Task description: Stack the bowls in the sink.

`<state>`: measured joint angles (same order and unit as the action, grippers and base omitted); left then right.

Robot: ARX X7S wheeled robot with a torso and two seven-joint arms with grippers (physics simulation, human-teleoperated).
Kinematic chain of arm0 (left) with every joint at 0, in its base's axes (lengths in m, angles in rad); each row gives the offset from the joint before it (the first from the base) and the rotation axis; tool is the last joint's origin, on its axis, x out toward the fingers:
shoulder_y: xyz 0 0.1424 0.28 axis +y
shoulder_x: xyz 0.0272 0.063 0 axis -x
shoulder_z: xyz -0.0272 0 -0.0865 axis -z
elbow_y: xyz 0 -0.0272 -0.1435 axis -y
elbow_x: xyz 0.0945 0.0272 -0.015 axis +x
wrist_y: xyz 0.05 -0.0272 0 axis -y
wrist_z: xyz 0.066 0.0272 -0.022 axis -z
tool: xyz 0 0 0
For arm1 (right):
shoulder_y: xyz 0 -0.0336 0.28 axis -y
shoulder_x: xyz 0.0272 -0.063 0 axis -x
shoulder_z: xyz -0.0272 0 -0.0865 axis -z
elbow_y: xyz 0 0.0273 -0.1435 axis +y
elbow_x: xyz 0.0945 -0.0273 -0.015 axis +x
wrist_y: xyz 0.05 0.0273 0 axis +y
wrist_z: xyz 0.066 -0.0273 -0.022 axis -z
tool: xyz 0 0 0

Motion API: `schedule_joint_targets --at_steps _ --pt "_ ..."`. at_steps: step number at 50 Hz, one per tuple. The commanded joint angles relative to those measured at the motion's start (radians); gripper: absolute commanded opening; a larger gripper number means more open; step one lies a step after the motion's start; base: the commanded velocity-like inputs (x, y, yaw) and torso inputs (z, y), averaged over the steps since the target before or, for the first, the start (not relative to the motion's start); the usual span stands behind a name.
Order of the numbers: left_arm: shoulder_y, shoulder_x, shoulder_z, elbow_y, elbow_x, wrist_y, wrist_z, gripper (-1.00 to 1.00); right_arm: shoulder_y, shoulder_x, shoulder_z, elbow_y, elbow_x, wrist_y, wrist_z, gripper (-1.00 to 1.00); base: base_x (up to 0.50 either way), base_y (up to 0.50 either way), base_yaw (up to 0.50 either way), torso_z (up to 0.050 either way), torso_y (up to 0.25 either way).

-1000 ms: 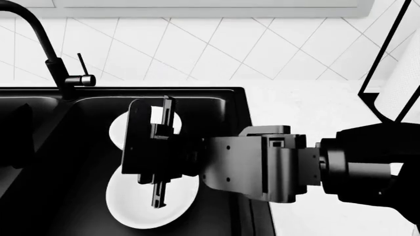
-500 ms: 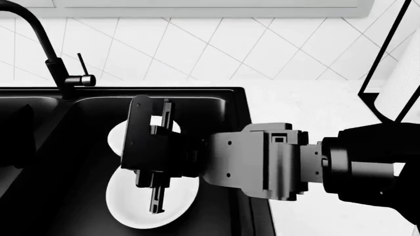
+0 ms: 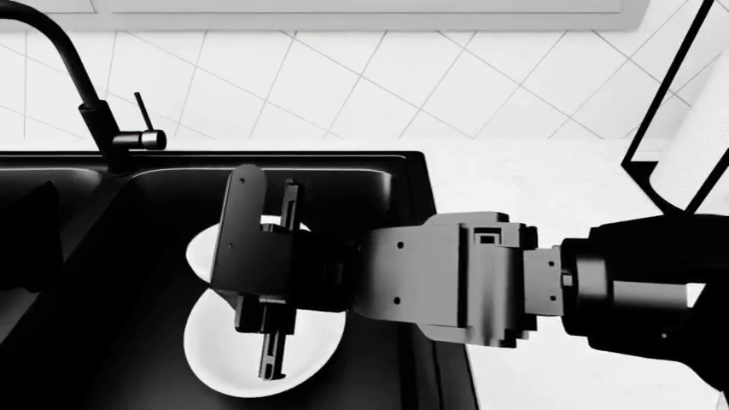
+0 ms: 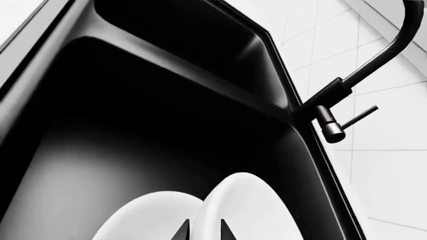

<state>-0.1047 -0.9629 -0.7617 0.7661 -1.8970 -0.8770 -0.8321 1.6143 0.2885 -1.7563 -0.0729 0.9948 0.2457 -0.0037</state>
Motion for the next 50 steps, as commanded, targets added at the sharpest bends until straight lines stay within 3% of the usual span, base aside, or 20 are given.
schedule_joint_targets --at_steps 1,50 --pt "0.001 -0.003 -0.003 0.001 -0.004 0.001 -0.003 1.00 -0.005 -0.004 0.008 0.014 -0.004 0.004 -0.014 -1.00 0.00 0.00 0.00 0.000 0.000" --pt "0.013 0.009 -0.007 -0.008 0.016 -0.006 0.006 1.00 -0.075 -0.046 -0.011 0.086 -0.013 0.002 -0.081 -1.00 0.00 0.00 0.00 0.000 0.000"
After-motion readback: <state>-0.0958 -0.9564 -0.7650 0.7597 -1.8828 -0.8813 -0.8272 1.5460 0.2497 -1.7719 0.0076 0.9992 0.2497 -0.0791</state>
